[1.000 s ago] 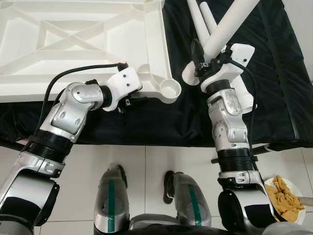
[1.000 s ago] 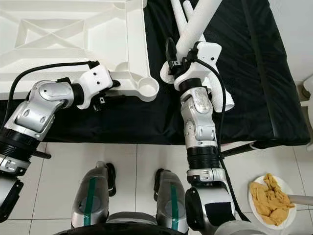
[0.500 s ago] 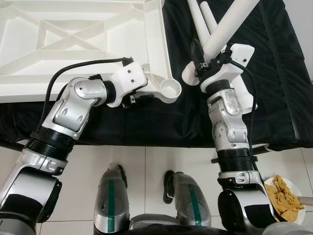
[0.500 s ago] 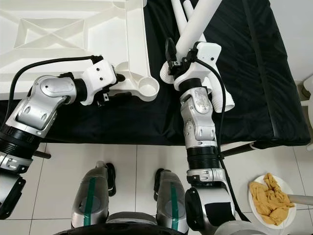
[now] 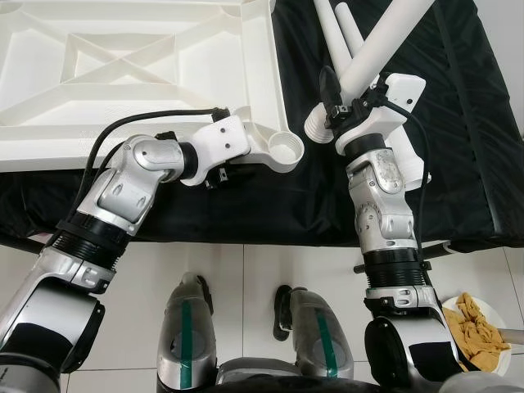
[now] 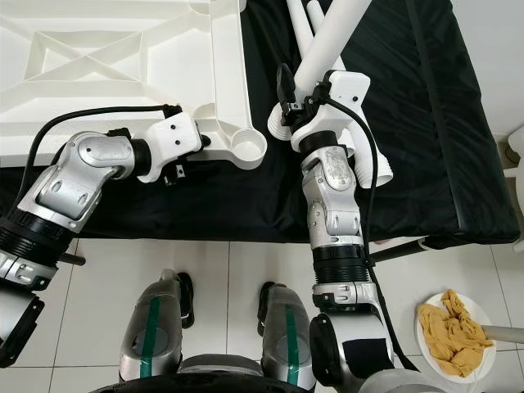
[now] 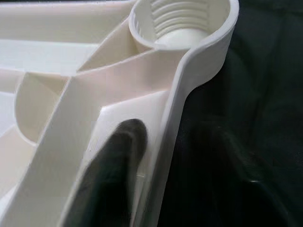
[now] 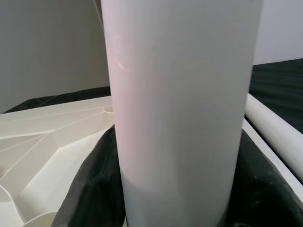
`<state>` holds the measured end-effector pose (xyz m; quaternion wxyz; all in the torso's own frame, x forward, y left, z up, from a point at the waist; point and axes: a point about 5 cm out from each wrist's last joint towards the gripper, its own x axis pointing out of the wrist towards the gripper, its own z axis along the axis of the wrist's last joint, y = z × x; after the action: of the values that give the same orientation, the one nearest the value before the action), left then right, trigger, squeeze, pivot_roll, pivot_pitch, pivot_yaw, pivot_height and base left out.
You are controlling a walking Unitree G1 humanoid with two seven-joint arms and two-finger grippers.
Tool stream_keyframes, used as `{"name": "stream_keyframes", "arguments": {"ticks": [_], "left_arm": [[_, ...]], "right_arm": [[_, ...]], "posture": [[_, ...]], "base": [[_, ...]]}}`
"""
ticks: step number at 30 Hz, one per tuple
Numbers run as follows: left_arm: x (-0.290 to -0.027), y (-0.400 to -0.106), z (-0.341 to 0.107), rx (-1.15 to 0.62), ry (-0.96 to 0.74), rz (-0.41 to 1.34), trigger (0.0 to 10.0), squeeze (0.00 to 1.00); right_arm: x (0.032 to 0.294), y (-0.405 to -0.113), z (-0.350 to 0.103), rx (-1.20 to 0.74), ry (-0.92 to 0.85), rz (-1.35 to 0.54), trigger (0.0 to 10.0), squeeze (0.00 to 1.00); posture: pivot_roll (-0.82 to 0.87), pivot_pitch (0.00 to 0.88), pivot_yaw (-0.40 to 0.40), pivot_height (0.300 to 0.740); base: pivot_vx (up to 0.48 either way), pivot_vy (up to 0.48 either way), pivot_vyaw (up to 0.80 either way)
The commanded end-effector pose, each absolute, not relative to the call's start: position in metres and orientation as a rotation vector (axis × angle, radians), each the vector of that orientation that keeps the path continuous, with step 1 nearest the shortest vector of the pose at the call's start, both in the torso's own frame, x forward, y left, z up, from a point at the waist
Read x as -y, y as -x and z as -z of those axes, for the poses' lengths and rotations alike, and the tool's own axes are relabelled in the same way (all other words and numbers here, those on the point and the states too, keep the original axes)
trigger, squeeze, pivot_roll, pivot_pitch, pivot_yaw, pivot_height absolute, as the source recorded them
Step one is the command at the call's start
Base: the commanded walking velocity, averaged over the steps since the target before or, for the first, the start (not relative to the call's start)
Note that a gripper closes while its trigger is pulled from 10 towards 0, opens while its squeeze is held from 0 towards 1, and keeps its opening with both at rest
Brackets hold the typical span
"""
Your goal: Building children table
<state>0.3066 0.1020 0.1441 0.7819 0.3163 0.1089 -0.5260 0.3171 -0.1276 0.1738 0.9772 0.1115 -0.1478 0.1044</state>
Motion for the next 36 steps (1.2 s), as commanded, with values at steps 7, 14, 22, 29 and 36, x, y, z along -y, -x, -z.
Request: {"name": "stream_keyframes", "arguments": {"ticks": [7, 14, 22, 29, 36], "left_arm": [[-0.106, -0.312, -0.139, -0.272, -0.675, 1.072, 0.0, 0.0], [-0.109, -0.312, -0.136, -0.301, -0.653, 1.036, 0.0, 0.0], [-0.113, -0.316, -0.132, -0.338, -0.628, 0.936, 0.0, 0.0], [-0.125, -0.323, -0.13, -0.379, -0.588, 0.784, 0.0, 0.0], [-0.143, -0.322, -0.125, -0.43, -0.639, 0.699, 0.0, 0.0]], "right_arm": [[0.129, -0.314, -0.175, 0.312, -0.224, -0.199, 10.0, 0.0], [0.129, -0.314, -0.174, 0.312, -0.226, -0.197, 10.0, 0.0], [0.128, -0.314, -0.174, 0.313, -0.227, -0.196, 10.0, 0.0], [0.127, -0.314, -0.174, 0.312, -0.231, -0.195, 10.0, 0.0], [0.126, -0.314, -0.173, 0.31, -0.236, -0.2, 10.0, 0.0]], "posture": [[0.06, 0.102, -0.024, 0.74], [0.06, 0.105, -0.024, 0.74], [0.06, 0.108, -0.021, 0.74], [0.07, 0.111, -0.02, 0.74], [0.08, 0.113, -0.021, 0.74]], "base": [[0.0, 0.0, 0.0], [0.0, 0.0, 0.0], [0.0, 0.0, 0.0], [0.0, 0.0, 0.0], [0.0, 0.0, 0.0]]}}
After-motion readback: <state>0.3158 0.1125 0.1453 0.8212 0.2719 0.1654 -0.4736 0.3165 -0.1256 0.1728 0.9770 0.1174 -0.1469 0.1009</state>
